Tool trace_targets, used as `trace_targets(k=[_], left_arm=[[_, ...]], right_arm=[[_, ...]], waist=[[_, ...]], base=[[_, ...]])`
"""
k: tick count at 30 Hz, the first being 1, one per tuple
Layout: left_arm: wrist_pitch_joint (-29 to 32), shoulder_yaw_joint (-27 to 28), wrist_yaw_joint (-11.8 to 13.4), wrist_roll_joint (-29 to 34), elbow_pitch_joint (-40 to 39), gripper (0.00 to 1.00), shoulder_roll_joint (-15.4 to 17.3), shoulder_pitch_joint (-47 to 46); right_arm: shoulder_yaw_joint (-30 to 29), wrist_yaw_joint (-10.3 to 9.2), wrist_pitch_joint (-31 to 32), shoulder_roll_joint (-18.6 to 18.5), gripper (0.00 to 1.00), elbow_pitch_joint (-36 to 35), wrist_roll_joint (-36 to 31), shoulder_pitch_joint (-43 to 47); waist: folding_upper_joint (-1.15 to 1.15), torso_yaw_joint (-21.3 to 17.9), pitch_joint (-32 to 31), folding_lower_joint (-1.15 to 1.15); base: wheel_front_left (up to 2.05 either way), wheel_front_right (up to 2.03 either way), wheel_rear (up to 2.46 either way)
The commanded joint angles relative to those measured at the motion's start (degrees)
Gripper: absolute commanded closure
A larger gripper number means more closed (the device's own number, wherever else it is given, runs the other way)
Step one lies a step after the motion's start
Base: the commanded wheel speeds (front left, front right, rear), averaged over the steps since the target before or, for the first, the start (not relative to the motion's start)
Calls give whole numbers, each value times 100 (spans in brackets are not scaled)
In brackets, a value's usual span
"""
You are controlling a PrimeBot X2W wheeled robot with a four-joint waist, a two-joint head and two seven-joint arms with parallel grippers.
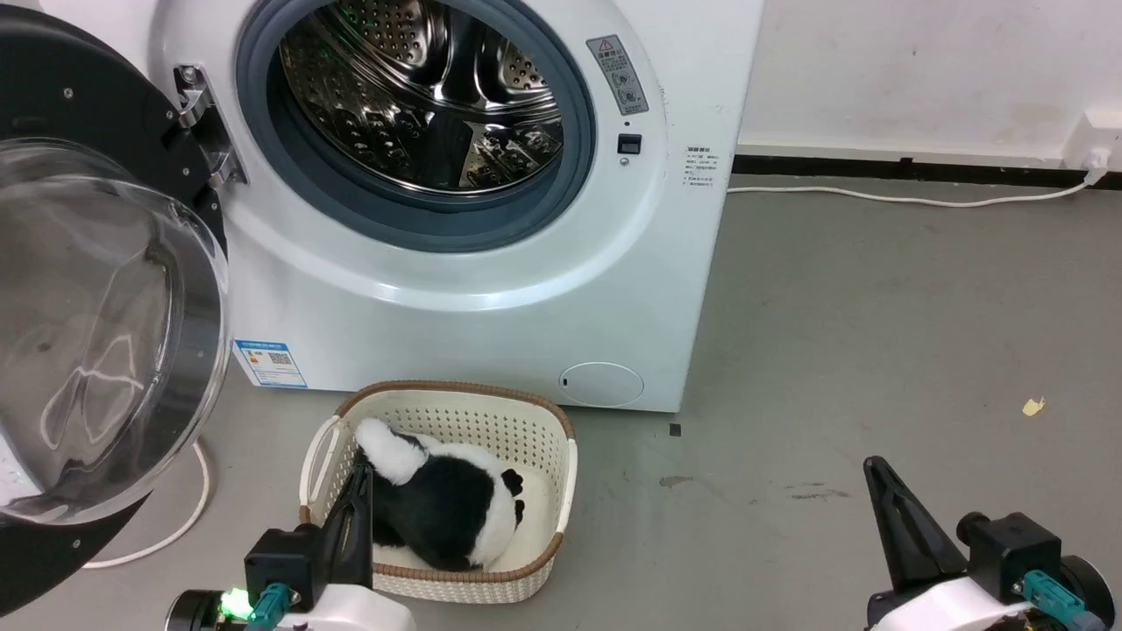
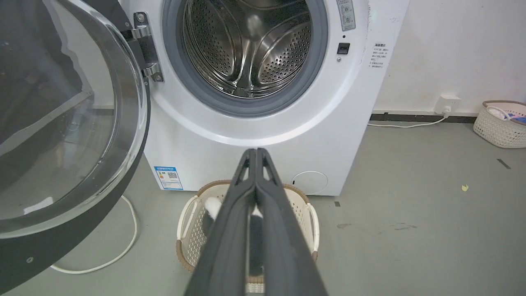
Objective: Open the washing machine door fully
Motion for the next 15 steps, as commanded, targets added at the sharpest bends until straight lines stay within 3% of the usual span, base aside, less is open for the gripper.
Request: trace_targets(k=[1, 15], left_arm=[[26, 35, -33, 52, -45, 100, -18, -90], [190, 160, -106, 177, -122, 100, -56, -128]], right_arm=[[4, 3, 41, 19, 100, -33, -62, -119], [8, 3, 205, 22, 100, -76, -140, -167]], waist=[[0, -2, 0, 0], [0, -40, -3, 0]], base=[[0, 0, 0], [0, 0, 0]])
